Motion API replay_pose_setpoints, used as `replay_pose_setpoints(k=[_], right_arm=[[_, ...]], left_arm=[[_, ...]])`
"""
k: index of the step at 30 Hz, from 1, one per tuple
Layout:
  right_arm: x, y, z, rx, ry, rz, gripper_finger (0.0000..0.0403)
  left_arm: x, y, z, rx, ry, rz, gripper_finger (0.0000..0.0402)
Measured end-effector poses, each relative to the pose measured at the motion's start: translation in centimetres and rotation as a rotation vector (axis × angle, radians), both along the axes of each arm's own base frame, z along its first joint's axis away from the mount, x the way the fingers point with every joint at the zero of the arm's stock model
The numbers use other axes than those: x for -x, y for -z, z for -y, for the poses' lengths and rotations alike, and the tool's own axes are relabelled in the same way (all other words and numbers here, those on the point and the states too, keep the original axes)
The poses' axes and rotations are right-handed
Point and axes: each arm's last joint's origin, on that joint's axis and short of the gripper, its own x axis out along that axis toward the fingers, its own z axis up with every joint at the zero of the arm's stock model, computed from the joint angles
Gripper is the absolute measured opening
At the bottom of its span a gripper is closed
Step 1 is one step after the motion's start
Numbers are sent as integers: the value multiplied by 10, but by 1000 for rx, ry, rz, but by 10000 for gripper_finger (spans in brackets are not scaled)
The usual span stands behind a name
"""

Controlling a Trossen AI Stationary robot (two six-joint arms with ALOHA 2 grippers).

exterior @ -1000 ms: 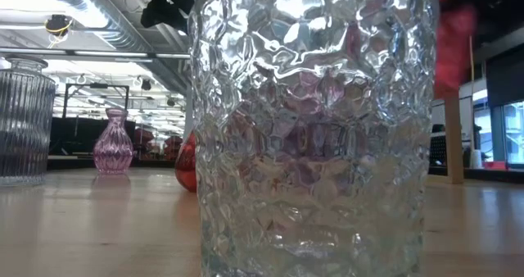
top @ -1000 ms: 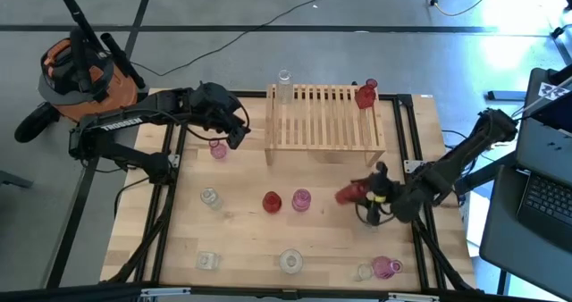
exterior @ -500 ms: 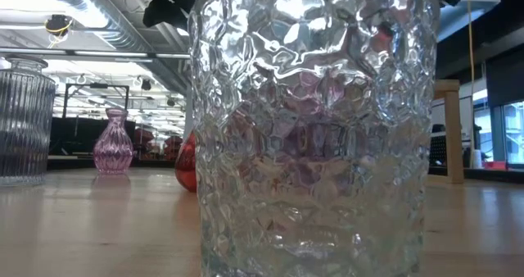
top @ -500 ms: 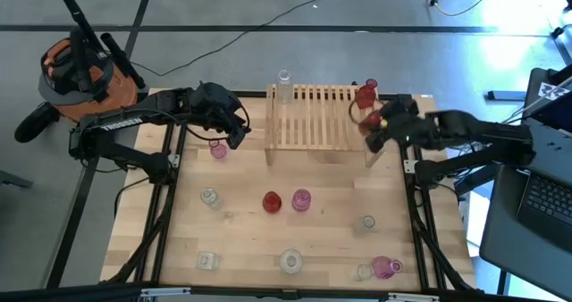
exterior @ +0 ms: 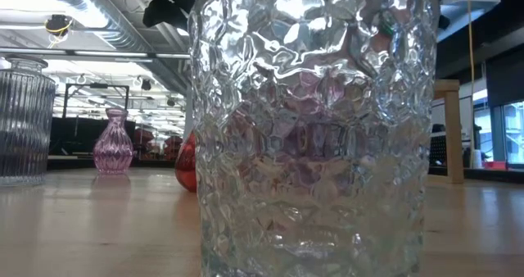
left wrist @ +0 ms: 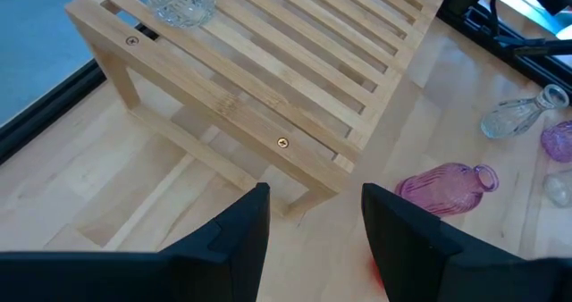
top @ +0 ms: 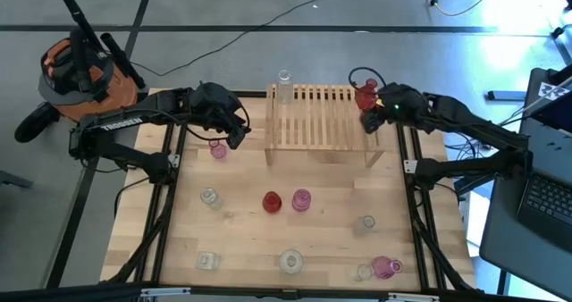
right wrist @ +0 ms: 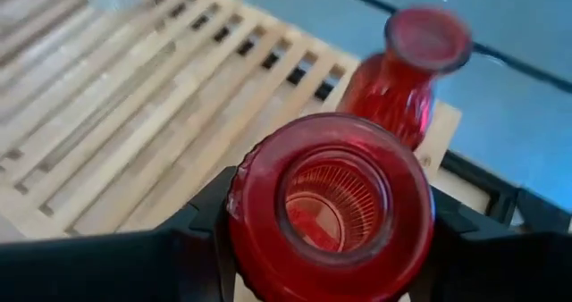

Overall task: Sort vases onto shelf
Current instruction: Put the right red vase on the shelf aligned with the other red vase

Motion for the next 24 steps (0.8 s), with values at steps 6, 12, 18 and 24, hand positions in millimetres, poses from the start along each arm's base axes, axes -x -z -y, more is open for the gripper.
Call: replay_pose_setpoints(k=[6,12,18,24], right_arm=[[-6,12,3,-1,-5,25,184],[-7,14,3,0,-6,29,209],[-6,16,3,-1,0,6,228],[-6,16,3,12,-12,-5,231]], left_arm=[[1,1,0,2,0,-9,171],[1,1,0,3,1,-10,171],[1,1,0,3,1,-10,171],[1,1,0,3,1,-10,171]])
